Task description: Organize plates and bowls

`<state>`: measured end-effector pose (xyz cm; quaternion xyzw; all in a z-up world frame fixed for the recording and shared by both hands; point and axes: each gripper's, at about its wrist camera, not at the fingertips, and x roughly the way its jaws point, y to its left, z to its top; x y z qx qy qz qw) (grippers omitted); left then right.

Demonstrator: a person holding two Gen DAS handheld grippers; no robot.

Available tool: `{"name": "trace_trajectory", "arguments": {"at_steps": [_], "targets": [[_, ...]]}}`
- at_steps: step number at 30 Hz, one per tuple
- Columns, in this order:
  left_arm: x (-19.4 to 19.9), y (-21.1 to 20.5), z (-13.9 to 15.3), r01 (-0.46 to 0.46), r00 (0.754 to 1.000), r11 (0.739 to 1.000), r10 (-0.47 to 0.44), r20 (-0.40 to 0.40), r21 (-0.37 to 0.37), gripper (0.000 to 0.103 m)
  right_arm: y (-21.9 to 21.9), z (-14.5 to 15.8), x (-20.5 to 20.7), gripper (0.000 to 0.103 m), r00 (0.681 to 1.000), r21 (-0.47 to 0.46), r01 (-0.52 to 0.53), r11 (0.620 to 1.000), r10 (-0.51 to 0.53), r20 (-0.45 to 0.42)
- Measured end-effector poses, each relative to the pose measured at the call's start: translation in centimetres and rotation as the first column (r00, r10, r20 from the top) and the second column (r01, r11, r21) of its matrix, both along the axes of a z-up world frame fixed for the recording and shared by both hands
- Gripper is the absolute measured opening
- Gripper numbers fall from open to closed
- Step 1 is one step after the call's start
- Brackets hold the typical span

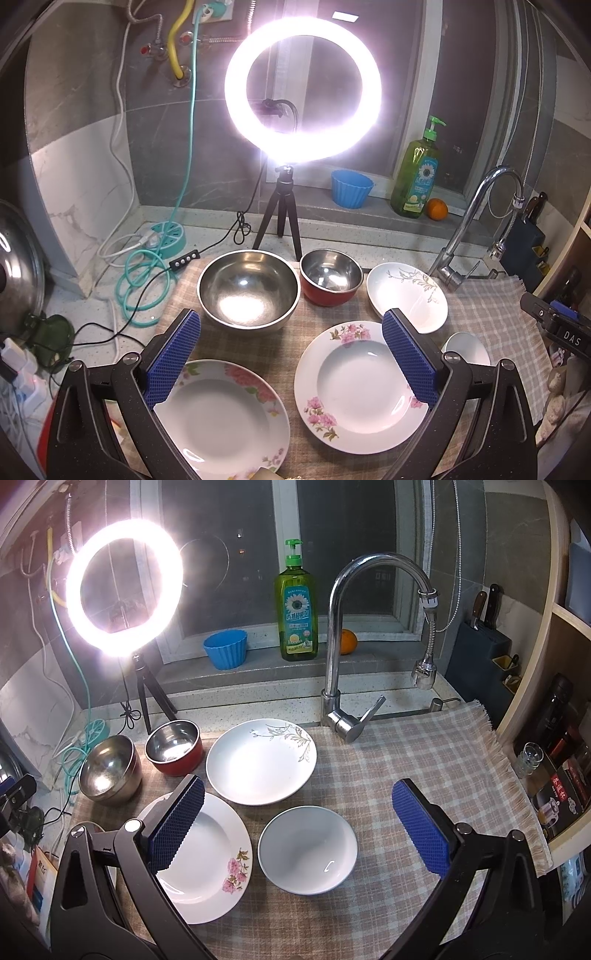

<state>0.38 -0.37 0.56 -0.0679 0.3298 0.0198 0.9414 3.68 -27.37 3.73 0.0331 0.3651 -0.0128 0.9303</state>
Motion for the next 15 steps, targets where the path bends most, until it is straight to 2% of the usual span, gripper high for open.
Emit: {"name": "trace_trajectory", "arguments": {"at_steps": [15], "targets": [[0.06,-0.05,-0.04,0.016,1.000,1.000,-0.016,-0.002,-0.008,0.099,0.01,-0.27,0.22,0.103,1.000,-0.003,-0.001,1.000,0.001,-0.007]]}}
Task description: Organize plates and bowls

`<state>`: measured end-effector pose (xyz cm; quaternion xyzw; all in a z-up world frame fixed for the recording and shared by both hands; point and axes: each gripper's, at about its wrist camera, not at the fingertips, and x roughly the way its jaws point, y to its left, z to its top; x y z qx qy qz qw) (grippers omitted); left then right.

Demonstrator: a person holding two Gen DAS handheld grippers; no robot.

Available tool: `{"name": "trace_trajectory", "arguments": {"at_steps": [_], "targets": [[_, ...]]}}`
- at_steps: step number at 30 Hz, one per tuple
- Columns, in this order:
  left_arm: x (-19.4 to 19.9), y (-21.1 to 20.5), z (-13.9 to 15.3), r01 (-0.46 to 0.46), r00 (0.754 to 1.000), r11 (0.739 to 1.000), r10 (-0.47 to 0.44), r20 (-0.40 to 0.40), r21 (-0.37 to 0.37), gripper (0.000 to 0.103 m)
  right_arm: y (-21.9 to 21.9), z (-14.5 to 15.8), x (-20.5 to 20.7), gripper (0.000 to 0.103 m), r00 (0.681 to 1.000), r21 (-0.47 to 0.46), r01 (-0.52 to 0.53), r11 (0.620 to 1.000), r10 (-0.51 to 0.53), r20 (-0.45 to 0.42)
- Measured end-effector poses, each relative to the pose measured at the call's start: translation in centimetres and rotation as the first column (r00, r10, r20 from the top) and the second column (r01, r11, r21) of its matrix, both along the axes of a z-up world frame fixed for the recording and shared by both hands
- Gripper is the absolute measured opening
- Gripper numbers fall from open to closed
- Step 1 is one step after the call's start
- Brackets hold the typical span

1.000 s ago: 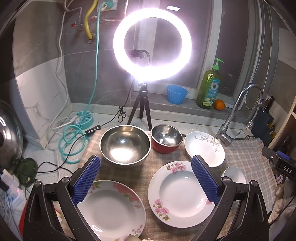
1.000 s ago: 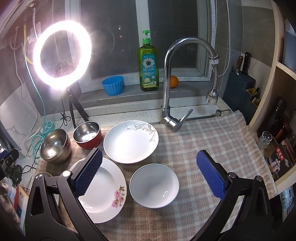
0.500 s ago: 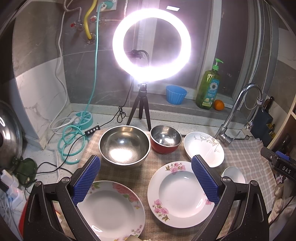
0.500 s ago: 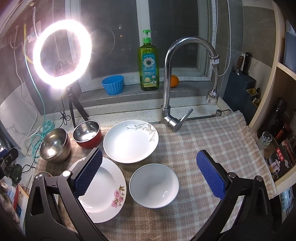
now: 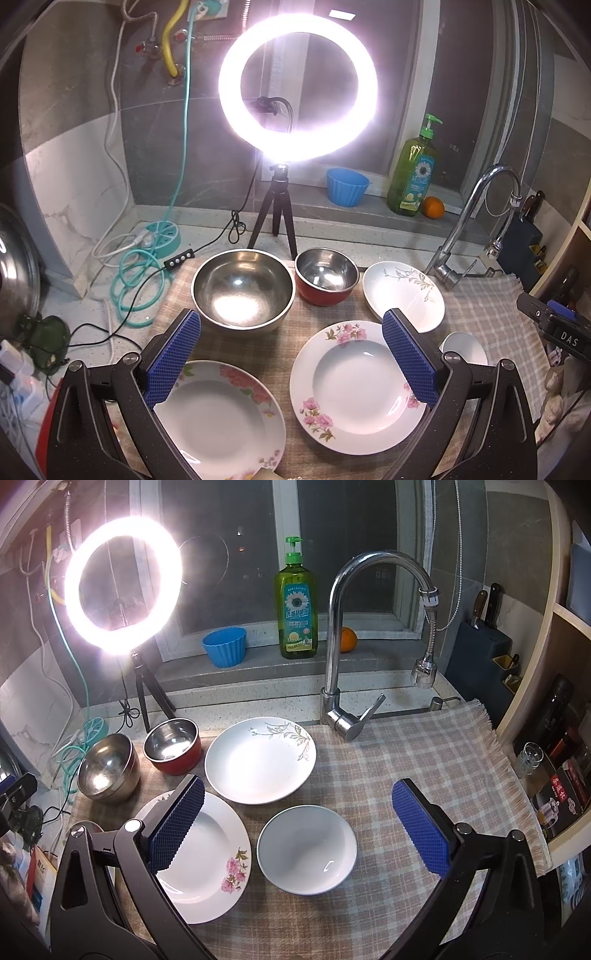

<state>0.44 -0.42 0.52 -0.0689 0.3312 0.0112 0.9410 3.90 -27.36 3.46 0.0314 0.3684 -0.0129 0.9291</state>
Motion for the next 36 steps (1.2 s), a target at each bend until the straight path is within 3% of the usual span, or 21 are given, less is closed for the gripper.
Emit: {"name": "trace_trajectory", "arguments": {"at_steps": [11,20,22,25,27,33,36], "targets": [[0.8,0.0,-1.2,0.032,0.999,0.999,-0.032,-0.044,-0.019,0.099,-0.9,-1.6,0.4,0.103,0.998,0.034,0.002,0.999,0.000,-0.059],[1.8,0.3,-4.0,0.066,0.987,0.997,-0.072,-0.143,-0.048,0.097,-1.0,-4.6,-0.2,0.103,0.987,0.071,-0.048,0.996,0.058,-0.147],[2.0,0.4,-4.6,0.075,0.984,0.996,-0.082,-0.160,-0.051,0.094,-0.9,-5.2,-0.3,0.096,0.983,0.076,-0.054,0.996,0.067,-0.170],[2.6,0.4,-5.2,0.093,0.977,0.994,-0.102,-0.189,-0.057,0.085,-0.9,-6.3,-0.9,0.086,0.973,0.093,-0.072,0.993,0.090,-0.211],[3.0,0.4,-5.7,0.110,0.971,0.992,-0.120,-0.207,-0.061,0.073,-0.9,-7.0,-1.1,0.080,0.966,0.116,-0.079,0.990,0.105,-0.237],[4.5,0.6,-7.7,0.164,0.938,0.976,-0.199,-0.283,-0.142,0.048,0.2,-9.7,-1.8,0.055,0.928,0.196,-0.137,0.971,0.195,-0.319],[5.3,0.6,-8.6,0.181,0.919,0.967,-0.231,-0.319,-0.178,0.040,0.8,-10.9,-1.9,0.053,0.915,0.220,-0.149,0.964,0.218,-0.340]]}}
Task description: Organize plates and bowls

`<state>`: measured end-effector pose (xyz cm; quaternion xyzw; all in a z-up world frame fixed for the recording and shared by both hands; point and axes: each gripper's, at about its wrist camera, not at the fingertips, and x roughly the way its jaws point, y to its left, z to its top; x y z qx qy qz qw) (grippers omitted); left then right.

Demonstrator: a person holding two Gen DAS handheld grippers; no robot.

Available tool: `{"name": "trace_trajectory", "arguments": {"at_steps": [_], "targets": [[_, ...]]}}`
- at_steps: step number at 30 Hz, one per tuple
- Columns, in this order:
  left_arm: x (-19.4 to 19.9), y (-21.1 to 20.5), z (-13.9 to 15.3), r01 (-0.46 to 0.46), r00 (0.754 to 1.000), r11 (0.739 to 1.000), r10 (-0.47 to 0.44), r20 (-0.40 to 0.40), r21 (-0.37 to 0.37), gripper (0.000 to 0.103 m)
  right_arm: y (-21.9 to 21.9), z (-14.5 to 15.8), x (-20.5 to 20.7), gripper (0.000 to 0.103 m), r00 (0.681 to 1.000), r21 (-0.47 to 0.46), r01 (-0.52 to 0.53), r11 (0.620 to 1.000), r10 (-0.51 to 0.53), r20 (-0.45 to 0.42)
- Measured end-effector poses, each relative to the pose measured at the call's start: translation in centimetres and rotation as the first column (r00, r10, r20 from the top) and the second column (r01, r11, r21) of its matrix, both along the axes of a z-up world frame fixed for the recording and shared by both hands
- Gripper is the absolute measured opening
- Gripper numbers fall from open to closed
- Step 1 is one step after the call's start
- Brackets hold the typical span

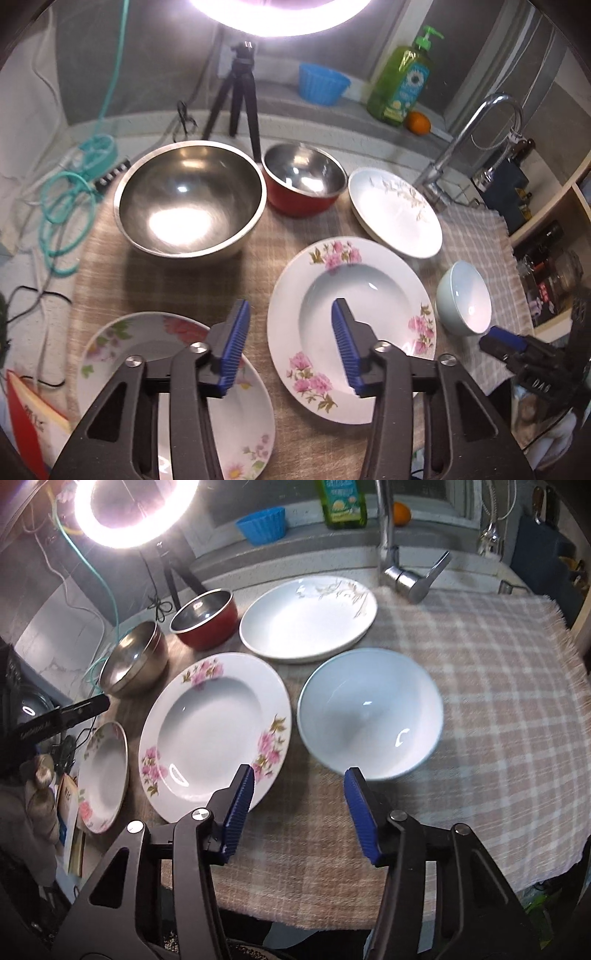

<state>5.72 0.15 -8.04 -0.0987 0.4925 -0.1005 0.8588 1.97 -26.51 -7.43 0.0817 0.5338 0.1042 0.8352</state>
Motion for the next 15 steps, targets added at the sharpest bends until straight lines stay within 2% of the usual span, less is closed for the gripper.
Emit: {"name": "trace_trajectory", "arguments": {"at_steps": [2,5,9,15], "targets": [[0.6,0.0,-0.6,0.011,0.999,1.000,-0.012,-0.032,-0.017,0.038,0.3,-0.8,0.1,0.053,1.000,0.000,0.004,1.000,-0.004,-0.017],[1.7,-0.1,-1.4,0.027,0.997,0.999,-0.028,-0.065,-0.023,0.032,0.4,-1.9,0.4,0.052,0.998,0.046,0.015,0.999,-0.013,-0.059],[3.1,-0.1,-2.4,0.046,0.994,0.999,-0.049,-0.100,-0.026,0.029,0.5,-3.0,1.1,0.047,0.995,0.080,0.029,0.996,-0.021,-0.093],[4.7,-0.3,-4.0,0.058,0.986,0.998,-0.060,-0.157,-0.017,0.027,0.7,-3.8,1.6,0.040,0.993,0.078,0.039,0.996,-0.030,-0.111]]}}
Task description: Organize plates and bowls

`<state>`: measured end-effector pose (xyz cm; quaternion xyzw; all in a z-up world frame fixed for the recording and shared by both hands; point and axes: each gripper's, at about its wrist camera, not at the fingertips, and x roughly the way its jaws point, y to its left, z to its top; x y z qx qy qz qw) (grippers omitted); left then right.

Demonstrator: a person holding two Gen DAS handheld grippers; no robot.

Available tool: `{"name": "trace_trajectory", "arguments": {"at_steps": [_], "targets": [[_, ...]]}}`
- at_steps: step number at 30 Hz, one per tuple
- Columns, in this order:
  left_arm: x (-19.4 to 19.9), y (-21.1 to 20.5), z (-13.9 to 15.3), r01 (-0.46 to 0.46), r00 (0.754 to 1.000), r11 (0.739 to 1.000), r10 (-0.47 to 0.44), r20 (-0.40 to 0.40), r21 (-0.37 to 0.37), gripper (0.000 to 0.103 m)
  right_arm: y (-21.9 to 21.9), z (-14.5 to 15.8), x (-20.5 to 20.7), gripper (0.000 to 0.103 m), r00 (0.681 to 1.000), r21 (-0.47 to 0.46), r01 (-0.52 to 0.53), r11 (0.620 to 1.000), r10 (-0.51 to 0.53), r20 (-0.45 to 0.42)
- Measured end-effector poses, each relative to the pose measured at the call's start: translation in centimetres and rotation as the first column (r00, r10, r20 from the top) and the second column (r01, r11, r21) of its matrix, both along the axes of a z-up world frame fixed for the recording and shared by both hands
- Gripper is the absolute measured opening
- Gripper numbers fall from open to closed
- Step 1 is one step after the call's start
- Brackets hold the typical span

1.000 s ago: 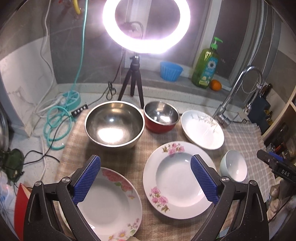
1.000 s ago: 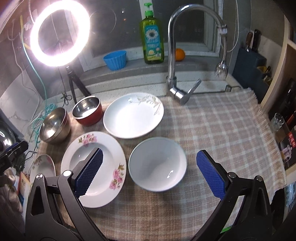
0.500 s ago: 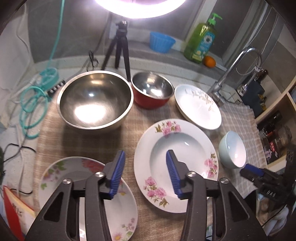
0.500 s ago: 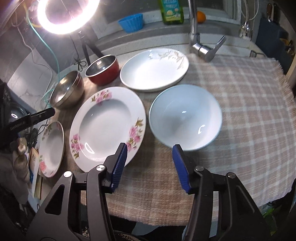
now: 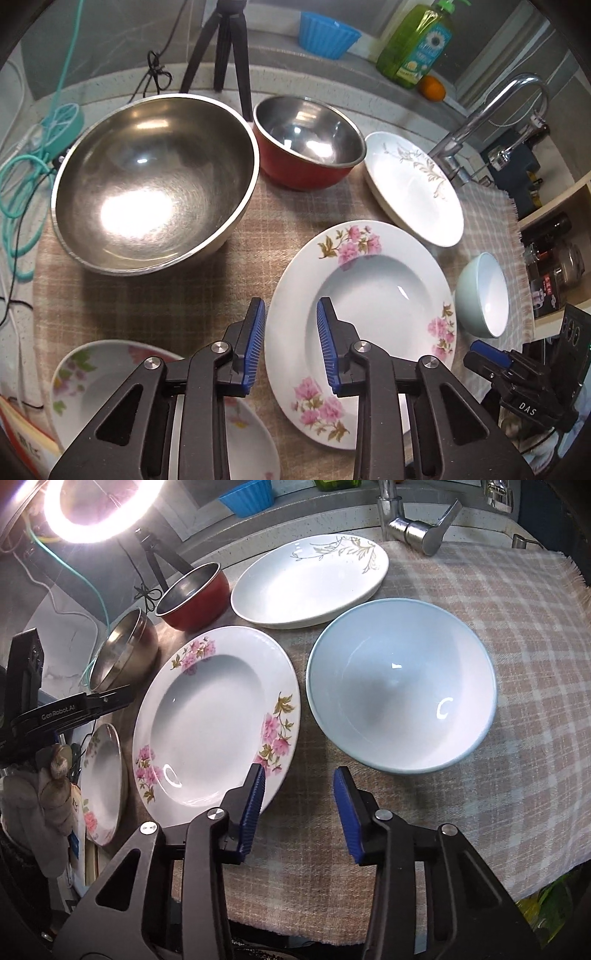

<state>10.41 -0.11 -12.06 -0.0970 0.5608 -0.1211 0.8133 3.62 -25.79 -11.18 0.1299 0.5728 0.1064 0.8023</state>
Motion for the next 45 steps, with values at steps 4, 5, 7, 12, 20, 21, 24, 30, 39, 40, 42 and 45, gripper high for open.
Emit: {"name": "trace_trajectory", "arguments": {"at_steps": [4,5,7,12,20,21,24,30,39,40,42,45], "targets": [[0.7,-0.1,-0.7,0.001,1.000,1.000,-0.001,-0.022,0.005,0.027,0.2,-0.4,0.3,0.037,1.000,0.005,-0.007,1.000,0.007,-0.011],[0.9,0.0,-0.8,0.002,1.000,1.000,-0.002,-0.029,0.001,0.027,0.2,-0.5,0.4,0.037,1.000,0.009,-0.008,1.000,0.008,-0.015],[1.2,0.1,-1.0,0.000,0.999,1.000,0.001,-0.036,0.001,0.027,0.3,-0.8,0.5,0.036,1.000,0.014,-0.006,1.000,0.006,-0.021],[1.6,0.2,-1.5,-0.001,0.998,1.000,0.001,-0.056,-0.013,0.023,0.1,-1.4,0.8,0.032,0.999,0.037,0.004,0.999,-0.003,-0.039],[2.1,-0.2,-2.1,0.016,0.997,1.000,-0.017,-0.076,-0.011,0.020,0.0,-2.0,1.5,0.028,0.998,0.071,0.009,0.997,-0.005,-0.055],[2.2,-0.3,-2.1,0.019,0.997,1.000,-0.020,-0.077,-0.008,0.020,0.0,-2.1,1.5,0.028,0.998,0.076,0.008,0.997,-0.004,-0.056],[2.4,-0.3,-2.1,0.022,0.997,1.000,-0.023,-0.080,-0.012,0.020,0.1,-2.3,1.8,0.026,0.998,0.093,0.004,0.996,0.002,-0.063],[2.4,-0.2,-2.2,0.038,0.995,0.999,-0.039,-0.087,-0.014,0.021,0.7,-2.7,2.0,0.022,0.997,0.121,-0.018,0.992,0.027,-0.078],[2.4,-0.5,-2.2,0.060,0.994,0.998,-0.060,-0.091,-0.002,0.021,1.1,-2.5,2.2,0.022,0.996,0.102,-0.025,0.994,0.034,-0.080],[2.4,-0.5,-2.2,0.058,0.994,0.998,-0.059,-0.092,-0.005,0.021,1.1,-2.5,2.2,0.022,0.996,0.102,-0.026,0.994,0.034,-0.081],[2.2,-0.6,-2.2,0.059,0.994,0.998,-0.059,-0.093,-0.003,0.021,1.1,-2.4,2.1,0.022,0.996,0.099,-0.031,0.995,0.039,-0.082],[1.8,-0.8,-2.3,0.062,0.993,0.998,-0.061,-0.097,0.002,0.021,1.1,-2.5,2.1,0.022,0.995,0.096,-0.037,0.995,0.045,-0.088]]}}
